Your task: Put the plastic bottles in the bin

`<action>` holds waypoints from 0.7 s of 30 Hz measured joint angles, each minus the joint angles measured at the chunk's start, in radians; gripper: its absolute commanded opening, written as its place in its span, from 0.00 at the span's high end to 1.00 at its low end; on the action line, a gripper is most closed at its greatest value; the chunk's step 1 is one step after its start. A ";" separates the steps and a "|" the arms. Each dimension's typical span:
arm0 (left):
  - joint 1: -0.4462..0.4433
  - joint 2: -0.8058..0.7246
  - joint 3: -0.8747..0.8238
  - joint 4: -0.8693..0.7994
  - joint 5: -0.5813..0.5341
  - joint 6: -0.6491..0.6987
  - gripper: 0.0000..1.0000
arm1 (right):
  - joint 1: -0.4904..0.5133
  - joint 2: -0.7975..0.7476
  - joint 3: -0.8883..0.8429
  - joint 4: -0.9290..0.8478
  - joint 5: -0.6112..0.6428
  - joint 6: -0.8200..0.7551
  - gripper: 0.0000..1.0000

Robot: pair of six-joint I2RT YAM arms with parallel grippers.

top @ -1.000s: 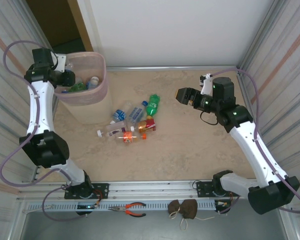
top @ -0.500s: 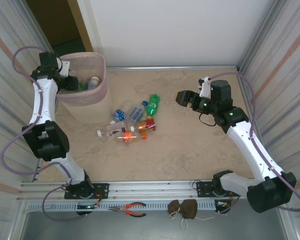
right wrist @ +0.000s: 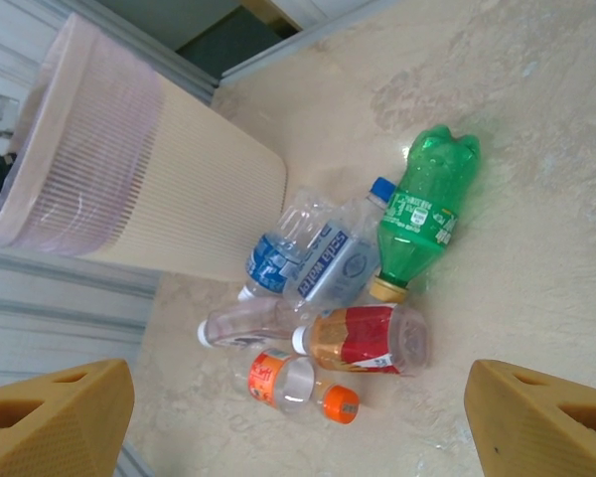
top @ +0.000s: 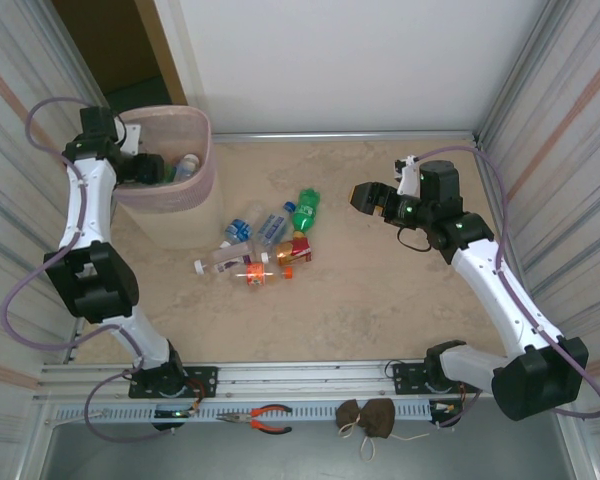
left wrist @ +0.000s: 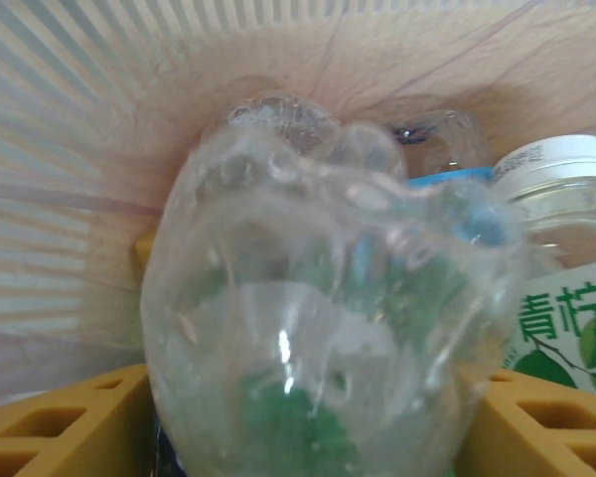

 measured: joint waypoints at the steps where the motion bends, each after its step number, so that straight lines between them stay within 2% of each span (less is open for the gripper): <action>1: 0.000 -0.005 0.009 -0.003 0.006 -0.003 0.27 | 0.000 0.000 0.000 0.000 -0.003 0.000 0.15; 8: 0.001 -0.066 0.093 -0.007 0.063 -0.027 0.27 | 0.000 -0.016 0.000 0.000 -0.004 0.001 0.15; 14: -0.007 -0.168 0.126 -0.007 0.158 -0.038 0.28 | 0.000 -0.046 0.000 -0.001 -0.003 0.005 0.16; 18: -0.060 -0.227 0.137 -0.006 0.215 -0.033 0.28 | 0.008 -0.063 0.000 -0.005 0.001 0.021 0.16; 21: -0.154 -0.265 0.137 -0.007 0.235 0.000 0.28 | 0.023 -0.075 0.000 -0.021 0.021 0.027 0.16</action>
